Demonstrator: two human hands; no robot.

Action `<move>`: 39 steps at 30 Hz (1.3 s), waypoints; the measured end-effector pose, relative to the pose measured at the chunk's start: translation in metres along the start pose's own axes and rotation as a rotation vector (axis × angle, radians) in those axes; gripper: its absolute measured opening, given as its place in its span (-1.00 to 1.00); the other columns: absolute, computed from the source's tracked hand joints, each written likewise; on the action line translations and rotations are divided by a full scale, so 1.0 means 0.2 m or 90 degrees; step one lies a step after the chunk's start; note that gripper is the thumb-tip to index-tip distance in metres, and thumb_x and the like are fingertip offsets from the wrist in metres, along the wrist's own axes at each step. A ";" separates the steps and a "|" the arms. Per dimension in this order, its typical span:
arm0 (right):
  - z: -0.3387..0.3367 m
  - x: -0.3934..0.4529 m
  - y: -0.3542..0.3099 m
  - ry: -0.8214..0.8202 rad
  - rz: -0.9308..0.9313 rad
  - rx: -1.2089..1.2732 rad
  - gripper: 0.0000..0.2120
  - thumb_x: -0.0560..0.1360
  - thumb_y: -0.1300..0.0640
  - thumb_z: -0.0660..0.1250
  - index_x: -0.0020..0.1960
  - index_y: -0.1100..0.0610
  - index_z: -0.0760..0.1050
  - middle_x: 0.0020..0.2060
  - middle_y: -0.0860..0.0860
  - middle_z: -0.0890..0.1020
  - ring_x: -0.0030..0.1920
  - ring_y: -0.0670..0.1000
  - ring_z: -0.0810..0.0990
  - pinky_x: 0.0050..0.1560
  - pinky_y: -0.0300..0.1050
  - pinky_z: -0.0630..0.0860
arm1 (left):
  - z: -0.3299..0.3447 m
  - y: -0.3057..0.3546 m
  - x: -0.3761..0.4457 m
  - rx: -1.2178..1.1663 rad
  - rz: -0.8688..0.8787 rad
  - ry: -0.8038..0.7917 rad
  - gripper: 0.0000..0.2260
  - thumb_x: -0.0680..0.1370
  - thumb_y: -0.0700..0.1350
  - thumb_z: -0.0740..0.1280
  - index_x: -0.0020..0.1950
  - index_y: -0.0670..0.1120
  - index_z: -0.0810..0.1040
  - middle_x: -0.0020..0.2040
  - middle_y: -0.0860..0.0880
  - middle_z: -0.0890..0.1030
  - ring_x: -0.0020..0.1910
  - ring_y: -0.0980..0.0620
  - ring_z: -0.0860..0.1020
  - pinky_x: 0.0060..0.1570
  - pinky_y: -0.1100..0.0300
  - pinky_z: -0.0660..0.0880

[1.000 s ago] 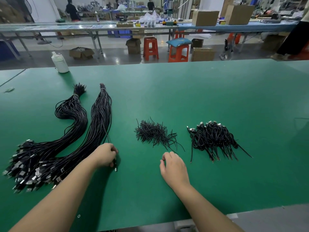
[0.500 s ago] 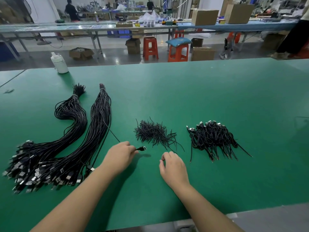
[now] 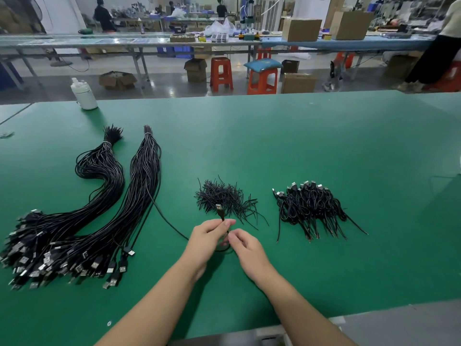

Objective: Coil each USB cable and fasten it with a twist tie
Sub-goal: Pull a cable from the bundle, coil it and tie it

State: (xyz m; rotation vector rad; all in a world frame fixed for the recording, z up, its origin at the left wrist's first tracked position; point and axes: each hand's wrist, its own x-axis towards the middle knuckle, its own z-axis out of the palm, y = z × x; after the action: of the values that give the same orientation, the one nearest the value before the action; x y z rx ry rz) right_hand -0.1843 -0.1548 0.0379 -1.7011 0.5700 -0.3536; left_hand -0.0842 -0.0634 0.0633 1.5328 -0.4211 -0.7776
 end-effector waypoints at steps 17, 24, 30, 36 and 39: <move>0.05 -0.04 -0.25 -0.147 -0.008 0.077 -0.68 0.71 0.13 0.08 -0.16 0.10 0.48 -0.47 -0.05 0.28 -0.41 -0.05 0.31 -0.07 0.04 0.56 | -0.17 0.20 -0.05 0.102 0.098 -0.168 -0.65 0.68 -0.02 0.07 0.23 -0.02 0.63 0.21 0.06 0.65 0.29 0.12 0.54 0.44 0.03 0.29; 0.12 -0.07 -0.23 -0.186 0.100 0.070 -0.61 0.70 -0.07 0.07 -0.26 0.06 0.25 -0.47 -0.10 0.18 -0.48 -0.05 0.15 -0.44 -0.16 0.27 | -0.30 0.52 -0.05 -0.409 0.074 -0.168 -0.60 0.61 -0.02 0.12 -0.04 -0.22 0.69 -0.07 -0.22 0.70 -0.19 -0.05 0.70 -0.27 0.16 0.63; 0.08 0.00 -0.34 -0.129 0.124 0.143 -0.60 0.69 -0.09 0.09 -0.27 0.04 0.30 -0.49 -0.11 0.21 -0.52 -0.10 0.11 -0.50 -0.22 0.03 | -0.37 0.44 -0.15 0.257 -0.210 -0.441 -0.60 0.69 -0.04 0.10 0.05 -0.32 0.58 -0.13 -0.32 0.67 -0.31 -0.19 0.68 -0.38 0.13 0.60; 0.10 -0.01 -0.39 -0.118 0.107 0.128 -0.61 0.71 -0.03 0.06 -0.26 0.06 0.28 -0.52 -0.11 0.22 -0.56 -0.12 0.13 -0.55 -0.26 0.08 | -0.28 0.22 -0.05 0.115 -0.033 -0.129 -0.68 0.71 -0.11 0.10 0.17 -0.25 0.58 0.11 -0.21 0.68 0.12 -0.15 0.64 0.21 0.02 0.55; 0.14 -0.05 -0.38 -0.169 0.099 0.092 -0.61 0.71 0.00 0.05 -0.28 0.07 0.27 -0.53 -0.09 0.19 -0.57 -0.12 0.12 -0.55 -0.27 0.07 | -0.24 0.19 0.00 -0.149 0.017 -0.002 -0.67 0.71 -0.08 0.05 0.26 -0.23 0.51 0.16 -0.18 0.66 0.17 -0.08 0.63 0.25 0.02 0.49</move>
State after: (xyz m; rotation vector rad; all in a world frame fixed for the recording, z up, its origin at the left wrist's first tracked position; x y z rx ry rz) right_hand -0.1646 -0.1157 0.1071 -1.5230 0.4648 -0.0537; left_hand -0.0450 -0.0332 0.0983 1.3051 -0.3404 -0.7801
